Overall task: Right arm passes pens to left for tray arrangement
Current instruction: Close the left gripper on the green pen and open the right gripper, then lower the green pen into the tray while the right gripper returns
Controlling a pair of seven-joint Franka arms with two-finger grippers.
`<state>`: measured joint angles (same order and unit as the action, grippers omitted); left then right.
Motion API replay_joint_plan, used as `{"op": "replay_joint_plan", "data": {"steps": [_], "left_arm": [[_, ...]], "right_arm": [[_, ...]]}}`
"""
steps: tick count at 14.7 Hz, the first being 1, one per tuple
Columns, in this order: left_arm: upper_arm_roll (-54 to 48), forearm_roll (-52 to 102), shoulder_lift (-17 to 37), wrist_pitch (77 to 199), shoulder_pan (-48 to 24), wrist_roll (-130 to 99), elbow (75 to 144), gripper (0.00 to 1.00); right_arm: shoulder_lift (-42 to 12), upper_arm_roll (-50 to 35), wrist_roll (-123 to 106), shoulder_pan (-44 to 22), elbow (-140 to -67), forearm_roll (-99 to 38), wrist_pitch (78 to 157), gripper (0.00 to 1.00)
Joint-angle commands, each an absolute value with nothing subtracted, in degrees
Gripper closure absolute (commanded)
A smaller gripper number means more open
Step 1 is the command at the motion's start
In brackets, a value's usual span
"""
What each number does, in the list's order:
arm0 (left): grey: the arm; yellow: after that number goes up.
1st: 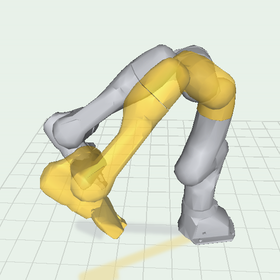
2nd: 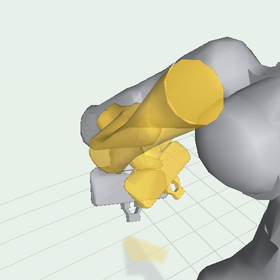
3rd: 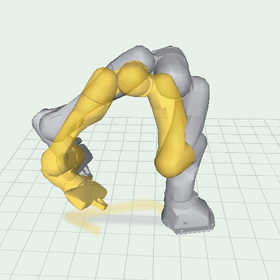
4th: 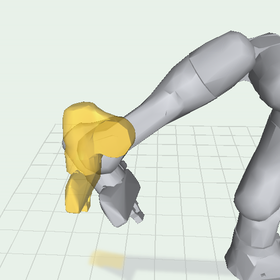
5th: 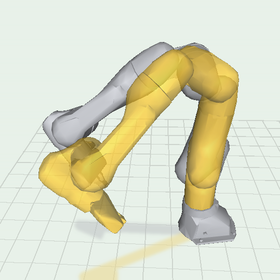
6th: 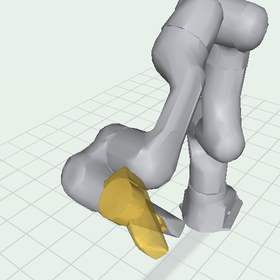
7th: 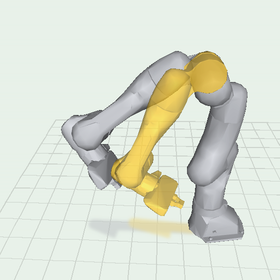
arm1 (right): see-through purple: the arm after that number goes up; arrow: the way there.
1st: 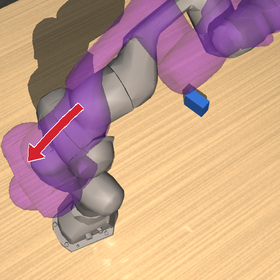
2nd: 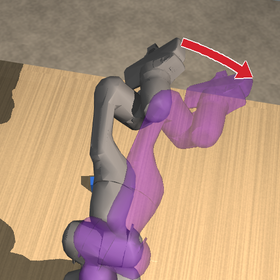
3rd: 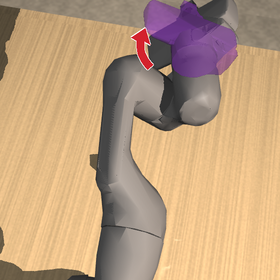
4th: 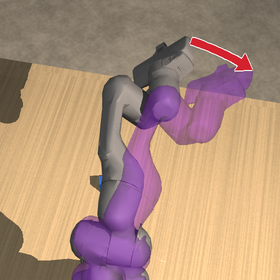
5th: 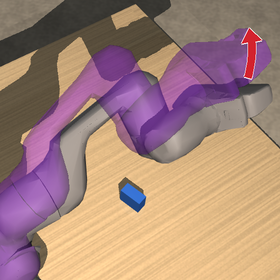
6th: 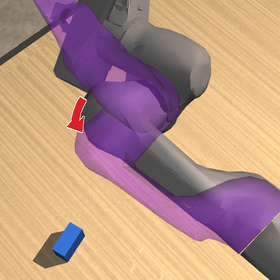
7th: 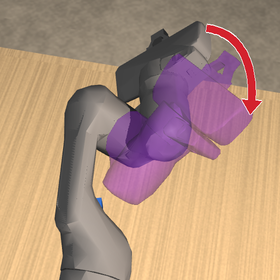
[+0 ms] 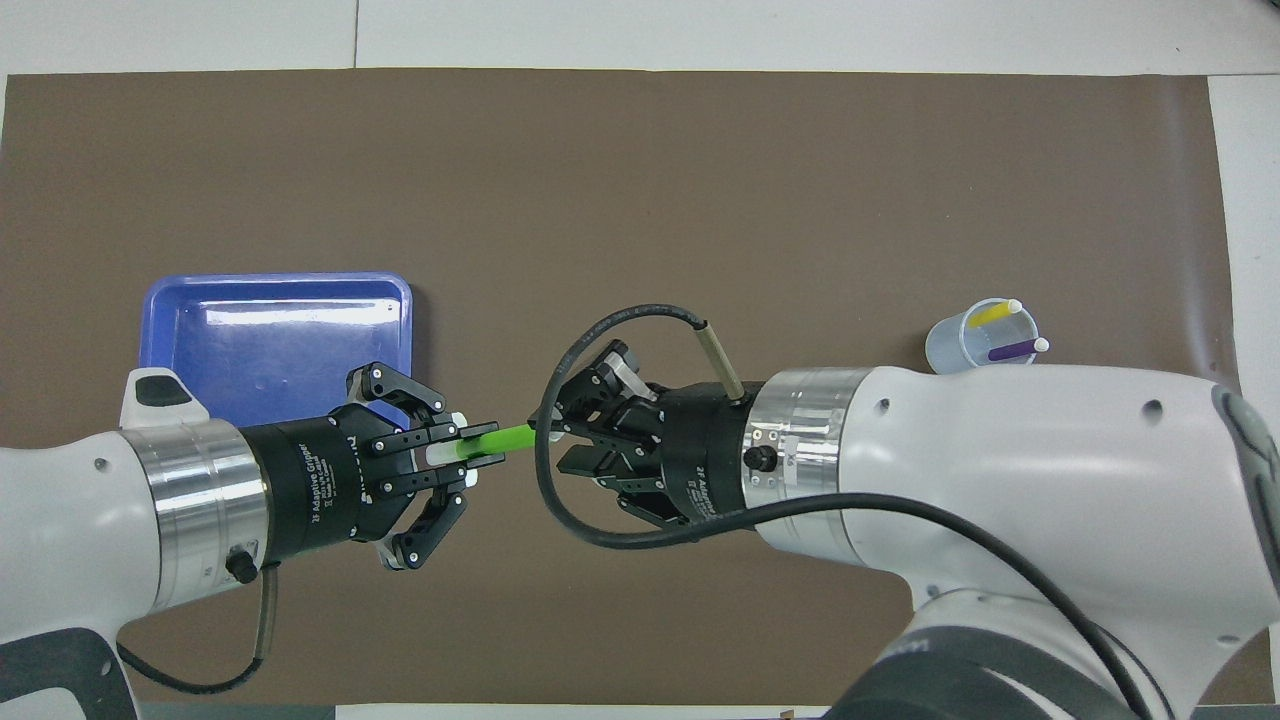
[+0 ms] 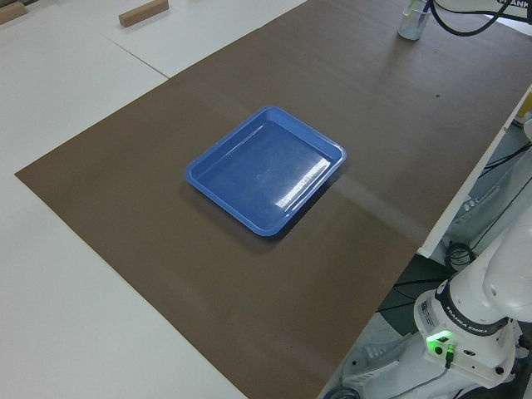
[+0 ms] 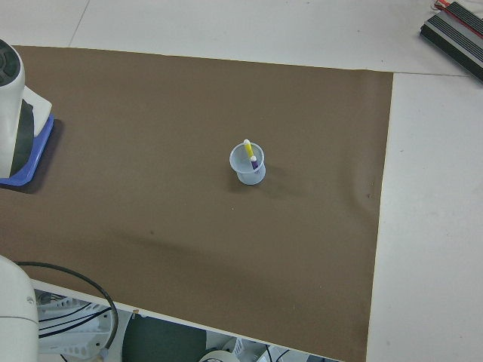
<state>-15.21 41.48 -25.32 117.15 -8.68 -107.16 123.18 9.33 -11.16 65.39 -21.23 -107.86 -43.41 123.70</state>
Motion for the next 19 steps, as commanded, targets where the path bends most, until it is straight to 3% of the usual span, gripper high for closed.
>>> {"op": "replay_joint_plan", "data": {"steps": [1,2,9,14,19], "left_arm": [[-15.29,40.78,-26.72,117.95,-7.65,-107.76,124.54,1.00],[-15.29,40.78,-26.72,117.95,-6.95,-107.14,124.54,1.00],[-15.38,40.78,-25.32,110.93,2.01,-77.85,124.72,1.00],[-15.29,37.11,-19.00,109.07,5.97,-53.48,124.72,1.00],[-15.12,24.81,-8.55,110.48,7.91,-34.49,122.36,1.00]], "right_arm": [[8.96,-11.42,63.37,-18.38,-106.96,-34.76,120.86,0.04],[8.96,-11.43,61.98,-17.76,-107.05,-31.06,120.33,0.00],[9.49,-11.34,33.19,-4.50,-108.80,-19.97,108.73,0.00],[9.49,-11.34,8.84,5.87,-113.46,-14.60,107.75,0.00],[6.08,-11.34,-9.55,13.17,-116.19,-10.65,108.81,0.00]]}}
